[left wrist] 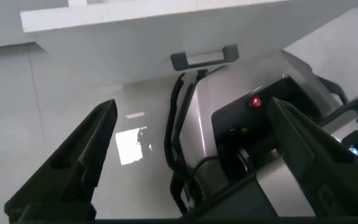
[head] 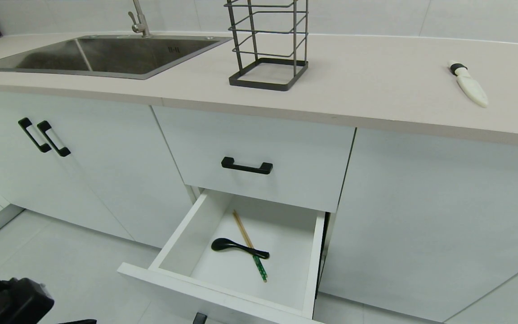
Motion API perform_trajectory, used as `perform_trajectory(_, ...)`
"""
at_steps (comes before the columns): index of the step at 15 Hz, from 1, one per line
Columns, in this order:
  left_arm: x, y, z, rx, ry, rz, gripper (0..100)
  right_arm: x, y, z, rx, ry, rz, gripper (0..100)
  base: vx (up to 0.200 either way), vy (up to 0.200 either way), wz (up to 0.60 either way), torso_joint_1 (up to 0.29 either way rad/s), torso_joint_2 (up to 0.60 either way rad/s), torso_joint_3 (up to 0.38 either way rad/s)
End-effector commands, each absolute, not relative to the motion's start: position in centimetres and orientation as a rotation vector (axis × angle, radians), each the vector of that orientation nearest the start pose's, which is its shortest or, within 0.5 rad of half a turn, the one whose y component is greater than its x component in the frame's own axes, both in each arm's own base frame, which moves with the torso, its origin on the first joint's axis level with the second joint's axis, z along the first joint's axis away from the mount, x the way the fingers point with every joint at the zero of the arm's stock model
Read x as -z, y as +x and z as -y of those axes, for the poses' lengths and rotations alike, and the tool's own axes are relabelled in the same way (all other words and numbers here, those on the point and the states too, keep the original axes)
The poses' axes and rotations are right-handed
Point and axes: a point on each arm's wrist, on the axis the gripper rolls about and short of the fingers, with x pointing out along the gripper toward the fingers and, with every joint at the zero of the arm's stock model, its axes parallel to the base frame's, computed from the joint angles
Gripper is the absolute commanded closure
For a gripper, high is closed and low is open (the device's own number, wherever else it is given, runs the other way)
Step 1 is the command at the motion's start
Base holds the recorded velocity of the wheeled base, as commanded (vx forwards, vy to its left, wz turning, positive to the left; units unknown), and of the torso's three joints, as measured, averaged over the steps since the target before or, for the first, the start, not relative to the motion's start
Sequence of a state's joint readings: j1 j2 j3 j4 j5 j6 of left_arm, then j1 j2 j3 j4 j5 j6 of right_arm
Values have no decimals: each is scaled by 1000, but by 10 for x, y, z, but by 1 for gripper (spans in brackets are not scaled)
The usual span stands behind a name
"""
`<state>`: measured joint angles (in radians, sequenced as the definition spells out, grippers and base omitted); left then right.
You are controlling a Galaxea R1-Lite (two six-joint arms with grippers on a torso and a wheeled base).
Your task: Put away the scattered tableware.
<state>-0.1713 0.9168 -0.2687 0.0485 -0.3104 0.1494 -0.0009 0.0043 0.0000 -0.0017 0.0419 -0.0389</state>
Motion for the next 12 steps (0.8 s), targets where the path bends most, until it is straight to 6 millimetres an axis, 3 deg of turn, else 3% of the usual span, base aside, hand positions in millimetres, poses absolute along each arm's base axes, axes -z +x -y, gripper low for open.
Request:
perform_trajectory(1,-118,87,22,506,122,-756,0,-76,-23,-1,-38,-35,2,0,0,0,0,0,0,0)
perform_trajectory(5,-104,111,25,530,198,-879,0,-75,-23,-1,-38,-35,1,0,0,0,0,0,0,0)
perform_trajectory(12,-88,147,30,455,259,-898,0,-76,-23,-1,-34,-31,2,0,0,0,0,0,0,0)
